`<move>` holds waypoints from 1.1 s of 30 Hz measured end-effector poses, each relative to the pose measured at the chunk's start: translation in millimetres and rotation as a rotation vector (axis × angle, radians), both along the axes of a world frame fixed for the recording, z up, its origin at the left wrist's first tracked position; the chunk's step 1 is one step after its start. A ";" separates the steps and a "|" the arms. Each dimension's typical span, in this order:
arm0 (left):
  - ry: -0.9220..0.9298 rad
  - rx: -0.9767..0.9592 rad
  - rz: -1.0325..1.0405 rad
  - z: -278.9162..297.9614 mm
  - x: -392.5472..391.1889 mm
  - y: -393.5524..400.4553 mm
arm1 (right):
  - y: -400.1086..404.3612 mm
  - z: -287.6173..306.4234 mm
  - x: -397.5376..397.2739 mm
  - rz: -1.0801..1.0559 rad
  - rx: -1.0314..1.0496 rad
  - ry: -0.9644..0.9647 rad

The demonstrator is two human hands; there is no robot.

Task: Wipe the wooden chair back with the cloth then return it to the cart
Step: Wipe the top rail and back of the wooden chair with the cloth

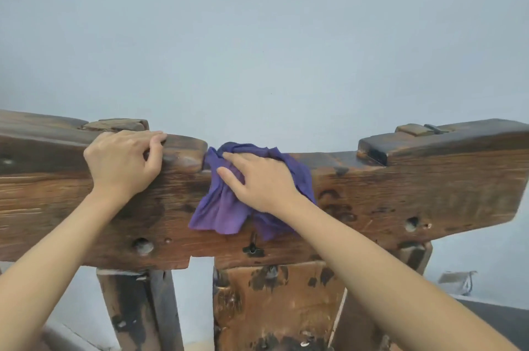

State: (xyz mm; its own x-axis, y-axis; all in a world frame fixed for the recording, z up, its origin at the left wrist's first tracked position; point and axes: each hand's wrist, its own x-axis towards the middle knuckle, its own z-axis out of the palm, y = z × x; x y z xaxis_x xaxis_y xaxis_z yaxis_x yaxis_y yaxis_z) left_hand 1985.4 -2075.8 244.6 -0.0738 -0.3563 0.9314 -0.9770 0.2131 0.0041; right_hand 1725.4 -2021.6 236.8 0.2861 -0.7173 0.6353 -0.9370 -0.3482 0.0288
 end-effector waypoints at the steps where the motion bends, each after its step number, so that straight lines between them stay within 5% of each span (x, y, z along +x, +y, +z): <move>1: 0.005 -0.010 0.009 -0.1 0.9 -0.9 | 3.0 -3.2 -27.5 -0.020 0.010 -0.005; 7: 0.073 -0.001 0.041 -0.7 -6.1 -1.8 | 17.1 -17.4 -166.0 -0.359 -0.165 -0.158; 12: 0.121 0.005 0.060 0.7 -14.2 3.2 | 1.1 -31.7 -98.9 -0.505 -0.366 -0.547; 15: 0.112 0.019 0.042 1.1 -16.0 6.1 | -2.5 -49.7 -15.2 -0.352 -0.373 -0.638; 17: 0.101 0.018 0.042 1.8 -14.5 5.7 | 1.1 -67.3 35.6 -0.164 -0.282 -0.444; 20: 0.094 -0.005 0.055 0.8 -13.1 6.5 | 4.2 -104.4 42.9 0.069 -0.255 0.088; 22: 0.096 0.012 0.058 1.4 -13.7 9.7 | 6.2 -115.0 18.6 0.082 -0.011 -0.016; 24: 0.128 0.092 0.101 8.5 -17.5 13.6 | 14.0 -109.2 -25.2 -0.105 0.474 -0.108; 26: 0.152 0.207 0.190 24.6 -35.0 13.2 | 16.3 -115.5 -87.0 -0.262 0.719 -0.348; 30: -0.027 0.459 0.108 47.9 -116.3 8.9 | 40.7 -90.7 -194.1 -0.322 0.702 -0.756; 33: -0.131 0.712 -0.180 22.9 -198.6 20.6 | 37.9 -48.3 -226.0 -0.453 0.610 -0.516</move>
State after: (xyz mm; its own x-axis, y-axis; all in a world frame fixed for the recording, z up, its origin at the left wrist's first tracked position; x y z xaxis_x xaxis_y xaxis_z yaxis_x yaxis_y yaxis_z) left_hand 1786.8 -2055.2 267.5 -0.2828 -0.8422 0.4590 -0.9293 0.3592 0.0865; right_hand 1499.4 -1983.8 188.4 -0.3181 -0.9446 0.0808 -0.8331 0.2378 -0.4994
